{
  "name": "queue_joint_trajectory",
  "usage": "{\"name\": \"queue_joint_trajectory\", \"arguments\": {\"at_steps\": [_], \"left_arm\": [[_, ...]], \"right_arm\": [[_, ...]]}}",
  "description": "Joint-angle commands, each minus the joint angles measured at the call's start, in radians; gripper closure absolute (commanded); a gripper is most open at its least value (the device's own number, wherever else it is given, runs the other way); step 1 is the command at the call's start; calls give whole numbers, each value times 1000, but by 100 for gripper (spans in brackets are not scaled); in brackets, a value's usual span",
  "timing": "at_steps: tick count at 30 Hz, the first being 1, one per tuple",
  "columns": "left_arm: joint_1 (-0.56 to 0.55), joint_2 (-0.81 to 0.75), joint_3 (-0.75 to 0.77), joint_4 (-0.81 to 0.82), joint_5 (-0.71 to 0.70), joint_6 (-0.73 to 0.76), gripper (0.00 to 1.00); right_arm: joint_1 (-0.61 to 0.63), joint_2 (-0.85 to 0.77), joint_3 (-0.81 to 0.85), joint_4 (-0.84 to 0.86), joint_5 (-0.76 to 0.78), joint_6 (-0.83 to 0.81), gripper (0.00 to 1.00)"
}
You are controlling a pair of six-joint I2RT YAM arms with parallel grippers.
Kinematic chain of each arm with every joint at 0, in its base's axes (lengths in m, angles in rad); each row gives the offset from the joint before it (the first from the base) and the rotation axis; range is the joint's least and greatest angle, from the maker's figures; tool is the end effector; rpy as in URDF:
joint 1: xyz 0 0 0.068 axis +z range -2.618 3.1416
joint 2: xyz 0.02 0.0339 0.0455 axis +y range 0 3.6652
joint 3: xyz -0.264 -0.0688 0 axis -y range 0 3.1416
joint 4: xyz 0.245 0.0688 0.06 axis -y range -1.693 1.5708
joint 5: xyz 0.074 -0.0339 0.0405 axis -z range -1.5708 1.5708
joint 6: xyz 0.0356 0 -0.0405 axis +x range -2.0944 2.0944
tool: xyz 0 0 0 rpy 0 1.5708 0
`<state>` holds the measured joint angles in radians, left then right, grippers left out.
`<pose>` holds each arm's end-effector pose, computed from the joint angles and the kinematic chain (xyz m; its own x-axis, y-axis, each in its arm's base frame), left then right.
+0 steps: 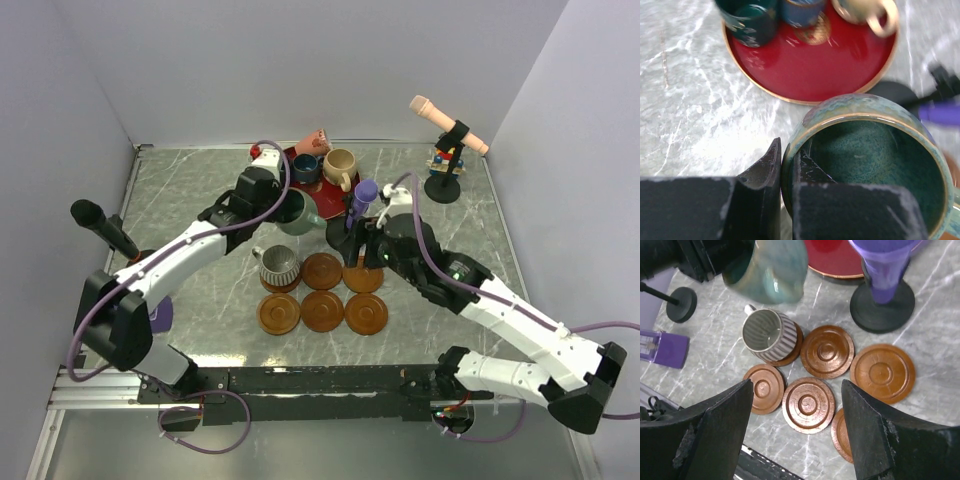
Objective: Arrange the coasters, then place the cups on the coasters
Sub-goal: Pick up the cup from the tray.
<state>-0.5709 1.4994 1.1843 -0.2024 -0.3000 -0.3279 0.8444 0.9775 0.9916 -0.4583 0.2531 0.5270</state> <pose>0.2973 -0.1784 0.3045 -0.4907 -0.0505 -0.8698 0.1501 0.9785 -0.1415 0.1491 0.1544 0.3492 -0.5352 0.1307 -0.8346 -0.3522 0.8634 0.3611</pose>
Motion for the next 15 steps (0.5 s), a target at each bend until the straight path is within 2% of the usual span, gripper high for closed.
{"name": "queue_joint_trajectory", "arguments": {"at_steps": [1, 5, 10, 15], "left_arm": [[-23, -114, 23, 51, 186, 160, 99], [-84, -137, 35, -8, 249, 279, 99], [-159, -148, 32, -45, 222, 354, 99], [-216, -133, 37, -63, 187, 336, 99]], "right_arm": [[-1, 73, 168, -120, -23, -90, 22], [-19, 159, 274, -207, -63, -133, 23], [-19, 222, 323, -217, -92, -137, 25], [-8, 271, 323, -189, -49, -108, 27]]}}
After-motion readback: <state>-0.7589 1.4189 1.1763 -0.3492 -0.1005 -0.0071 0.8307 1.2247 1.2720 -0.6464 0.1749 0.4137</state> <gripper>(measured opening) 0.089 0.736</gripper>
